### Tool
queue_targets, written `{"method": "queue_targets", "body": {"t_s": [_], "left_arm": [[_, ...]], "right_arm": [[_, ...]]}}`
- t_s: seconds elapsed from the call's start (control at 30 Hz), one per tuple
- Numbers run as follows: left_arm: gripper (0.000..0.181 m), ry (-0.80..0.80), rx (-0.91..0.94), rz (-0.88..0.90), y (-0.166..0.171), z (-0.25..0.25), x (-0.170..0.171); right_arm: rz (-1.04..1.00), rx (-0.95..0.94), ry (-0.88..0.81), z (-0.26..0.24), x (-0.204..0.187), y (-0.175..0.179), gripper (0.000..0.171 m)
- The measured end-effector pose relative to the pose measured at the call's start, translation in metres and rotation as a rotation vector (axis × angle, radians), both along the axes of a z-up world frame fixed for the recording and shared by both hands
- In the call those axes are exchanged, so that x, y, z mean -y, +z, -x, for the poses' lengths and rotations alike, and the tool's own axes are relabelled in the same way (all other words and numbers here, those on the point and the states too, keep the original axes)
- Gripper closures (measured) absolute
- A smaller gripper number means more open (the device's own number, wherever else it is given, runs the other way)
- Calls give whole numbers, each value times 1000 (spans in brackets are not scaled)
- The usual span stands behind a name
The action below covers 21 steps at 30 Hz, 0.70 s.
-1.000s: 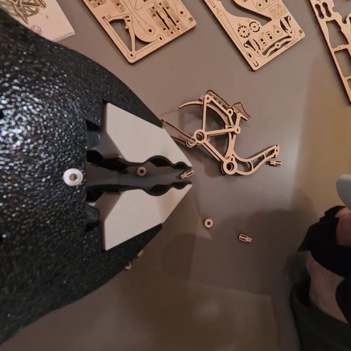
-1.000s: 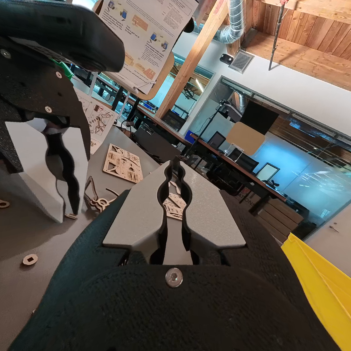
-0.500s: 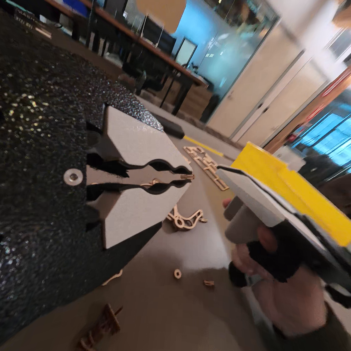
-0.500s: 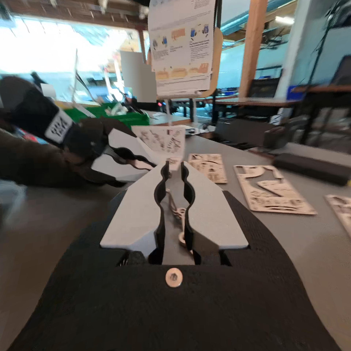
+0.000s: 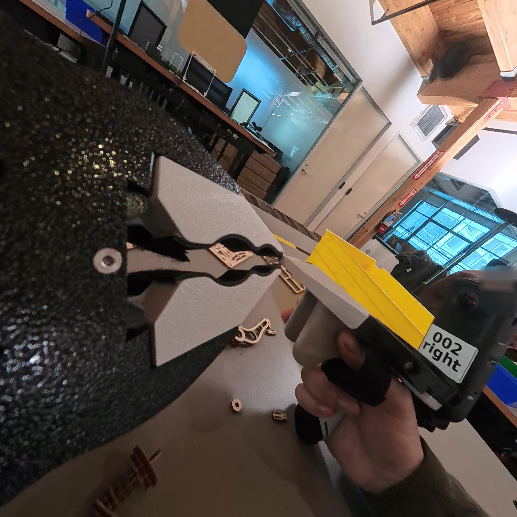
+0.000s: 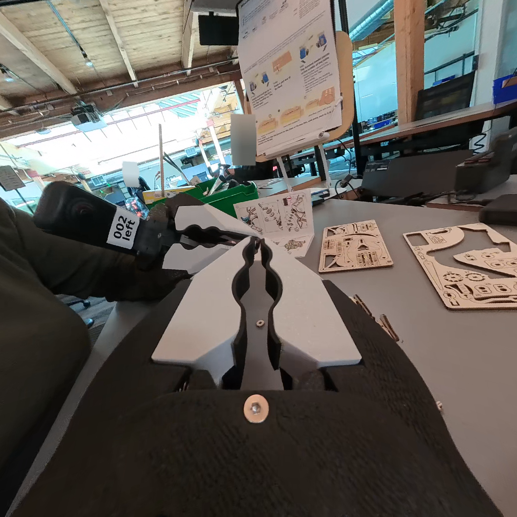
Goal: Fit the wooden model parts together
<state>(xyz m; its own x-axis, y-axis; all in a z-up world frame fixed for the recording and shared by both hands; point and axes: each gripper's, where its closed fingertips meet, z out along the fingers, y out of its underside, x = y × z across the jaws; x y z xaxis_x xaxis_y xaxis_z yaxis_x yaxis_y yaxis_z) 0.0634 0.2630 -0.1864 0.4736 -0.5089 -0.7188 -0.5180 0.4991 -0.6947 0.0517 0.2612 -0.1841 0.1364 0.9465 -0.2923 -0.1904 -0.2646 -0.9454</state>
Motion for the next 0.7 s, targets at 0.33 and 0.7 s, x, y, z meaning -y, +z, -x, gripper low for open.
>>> {"method": "queue_targets", "body": {"t_s": [0.33, 0.7], "left_arm": [[151, -22, -11, 249, -22, 7, 3], [158, -189, -106, 847, -88, 46, 64]], "right_arm": [[-22, 54, -29, -6, -8, -5, 170], [-43, 529, 366, 9, 55, -67, 170]]}}
